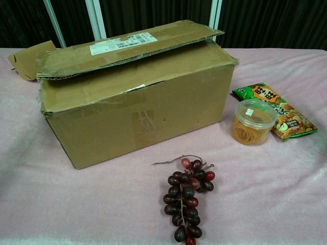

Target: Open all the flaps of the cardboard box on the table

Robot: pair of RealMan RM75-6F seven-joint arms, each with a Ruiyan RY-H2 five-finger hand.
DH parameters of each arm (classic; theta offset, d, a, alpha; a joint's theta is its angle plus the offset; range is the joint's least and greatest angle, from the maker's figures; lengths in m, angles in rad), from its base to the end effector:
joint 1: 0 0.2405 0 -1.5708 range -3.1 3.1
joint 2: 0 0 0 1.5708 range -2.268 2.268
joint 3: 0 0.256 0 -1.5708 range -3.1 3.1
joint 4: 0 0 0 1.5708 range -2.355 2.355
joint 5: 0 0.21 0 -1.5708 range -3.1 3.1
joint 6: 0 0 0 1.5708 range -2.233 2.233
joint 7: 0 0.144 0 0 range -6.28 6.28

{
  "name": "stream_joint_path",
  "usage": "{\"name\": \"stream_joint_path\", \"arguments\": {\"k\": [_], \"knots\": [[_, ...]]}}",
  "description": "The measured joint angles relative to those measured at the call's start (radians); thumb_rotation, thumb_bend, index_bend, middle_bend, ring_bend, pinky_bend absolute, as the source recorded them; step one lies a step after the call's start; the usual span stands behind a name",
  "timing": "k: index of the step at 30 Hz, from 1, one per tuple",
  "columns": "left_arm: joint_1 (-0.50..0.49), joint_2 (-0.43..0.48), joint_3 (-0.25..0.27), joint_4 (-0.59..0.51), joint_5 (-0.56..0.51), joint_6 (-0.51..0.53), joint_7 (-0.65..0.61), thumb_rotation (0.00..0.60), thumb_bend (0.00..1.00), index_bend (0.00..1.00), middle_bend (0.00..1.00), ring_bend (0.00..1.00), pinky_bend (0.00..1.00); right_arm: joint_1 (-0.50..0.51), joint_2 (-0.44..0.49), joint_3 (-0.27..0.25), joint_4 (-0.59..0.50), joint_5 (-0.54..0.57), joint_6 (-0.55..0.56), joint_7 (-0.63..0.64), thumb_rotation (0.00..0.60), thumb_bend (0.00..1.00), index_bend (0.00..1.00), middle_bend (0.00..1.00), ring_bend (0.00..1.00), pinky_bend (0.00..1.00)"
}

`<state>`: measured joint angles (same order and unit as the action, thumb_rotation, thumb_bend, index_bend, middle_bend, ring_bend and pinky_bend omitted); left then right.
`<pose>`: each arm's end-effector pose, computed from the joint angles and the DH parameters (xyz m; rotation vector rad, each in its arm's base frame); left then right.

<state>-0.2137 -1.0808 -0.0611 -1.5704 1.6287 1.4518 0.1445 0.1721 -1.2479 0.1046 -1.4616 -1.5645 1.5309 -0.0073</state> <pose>-0.2808 0.2209 0.1648 -1.6231 -0.5874 -0.8805 -0.2956 -0.2193 0.1416 1.4226 -0.7305 1.0434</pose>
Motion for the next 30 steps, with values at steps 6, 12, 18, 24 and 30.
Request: {"name": "stream_joint_path", "arguments": {"k": [6, 12, 18, 24, 30], "knots": [[-0.08, 0.083, 0.015, -0.074, 0.105, -0.083, 0.095, 0.6, 0.56, 0.0, 0.0, 0.0, 0.0, 0.001, -0.001, 0.004, 0.002, 0.011, -0.006, 0.004, 0.6, 0.28, 0.0, 0.0, 0.0, 0.22], [-0.175, 0.15, 0.016, -0.17, 0.235, -0.175, 0.203, 0.6, 0.61, 0.0, 0.0, 0.0, 0.0, 0.002, -0.003, 0.004, 0.003, 0.012, -0.009, 0.002, 0.6, 0.28, 0.0, 0.0, 0.0, 0.22], [-0.245, 0.187, 0.021, -0.265, 0.308, -0.279, 0.288, 0.6, 0.62, 0.0, 0.07, 0.0, 0.0, 0.001, -0.001, 0.002, -0.001, 0.008, -0.006, 0.003, 0.6, 0.28, 0.0, 0.0, 0.0, 0.22], [-0.278, 0.179, 0.034, -0.299, 0.322, -0.361, 0.34, 0.6, 0.63, 0.03, 0.11, 0.0, 0.0, 0.001, 0.0, -0.002, -0.005, 0.003, -0.006, 0.003, 0.6, 0.28, 0.0, 0.0, 0.0, 0.22], [-0.294, 0.153, 0.042, -0.302, 0.315, -0.413, 0.38, 0.6, 0.63, 0.05, 0.13, 0.0, 0.0, 0.0, 0.002, -0.001, -0.007, 0.004, -0.006, 0.008, 0.6, 0.28, 0.0, 0.0, 0.0, 0.22]]}}
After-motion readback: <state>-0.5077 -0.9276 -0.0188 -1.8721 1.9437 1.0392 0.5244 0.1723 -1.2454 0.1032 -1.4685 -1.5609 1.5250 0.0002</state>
